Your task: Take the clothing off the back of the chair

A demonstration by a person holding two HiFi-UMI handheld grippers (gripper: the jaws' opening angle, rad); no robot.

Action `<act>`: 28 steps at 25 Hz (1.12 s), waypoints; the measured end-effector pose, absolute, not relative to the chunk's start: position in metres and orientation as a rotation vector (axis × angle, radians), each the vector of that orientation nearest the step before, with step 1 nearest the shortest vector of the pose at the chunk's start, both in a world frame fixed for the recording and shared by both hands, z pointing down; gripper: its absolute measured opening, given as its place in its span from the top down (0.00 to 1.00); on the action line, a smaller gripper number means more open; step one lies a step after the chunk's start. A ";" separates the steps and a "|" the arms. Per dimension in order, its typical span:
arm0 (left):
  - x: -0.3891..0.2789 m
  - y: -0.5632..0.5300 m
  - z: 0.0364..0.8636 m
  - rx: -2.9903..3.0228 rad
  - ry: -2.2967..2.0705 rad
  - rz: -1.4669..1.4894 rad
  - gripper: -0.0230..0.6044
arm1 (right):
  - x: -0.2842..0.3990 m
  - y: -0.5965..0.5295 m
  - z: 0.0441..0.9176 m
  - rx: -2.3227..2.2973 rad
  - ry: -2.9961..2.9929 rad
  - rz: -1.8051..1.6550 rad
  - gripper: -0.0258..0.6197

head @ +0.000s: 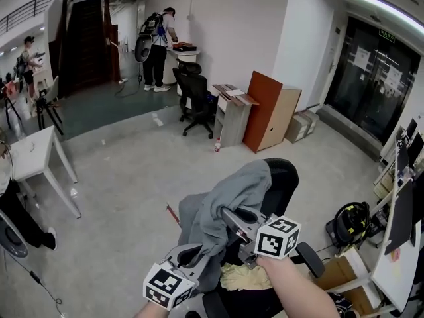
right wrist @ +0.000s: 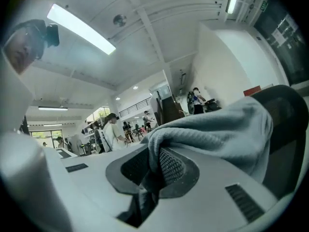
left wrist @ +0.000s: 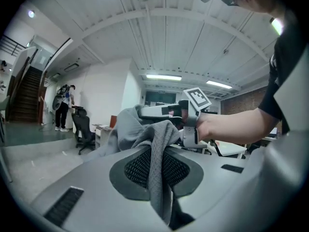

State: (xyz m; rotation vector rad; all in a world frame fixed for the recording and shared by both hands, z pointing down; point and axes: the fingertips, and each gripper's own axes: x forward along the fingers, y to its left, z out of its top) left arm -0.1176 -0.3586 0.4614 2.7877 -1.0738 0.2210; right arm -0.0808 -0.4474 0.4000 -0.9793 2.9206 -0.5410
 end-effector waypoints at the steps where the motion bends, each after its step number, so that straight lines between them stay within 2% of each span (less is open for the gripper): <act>1: -0.123 -0.357 0.457 2.790 -1.085 0.208 0.90 | -0.089 -0.440 0.391 -0.960 2.914 -0.522 0.88; 8: -0.166 -0.341 0.421 2.782 -1.228 0.108 0.90 | -0.094 -0.388 0.335 -0.871 2.848 -0.404 0.88; 13: -0.161 -0.309 0.406 2.798 -1.275 0.100 0.90 | -0.076 -0.339 0.320 -0.831 2.820 -0.363 0.88; 28: -0.053 -0.147 0.423 2.795 -1.200 0.178 0.90 | 0.102 -0.137 0.358 -1.118 2.656 -0.408 0.88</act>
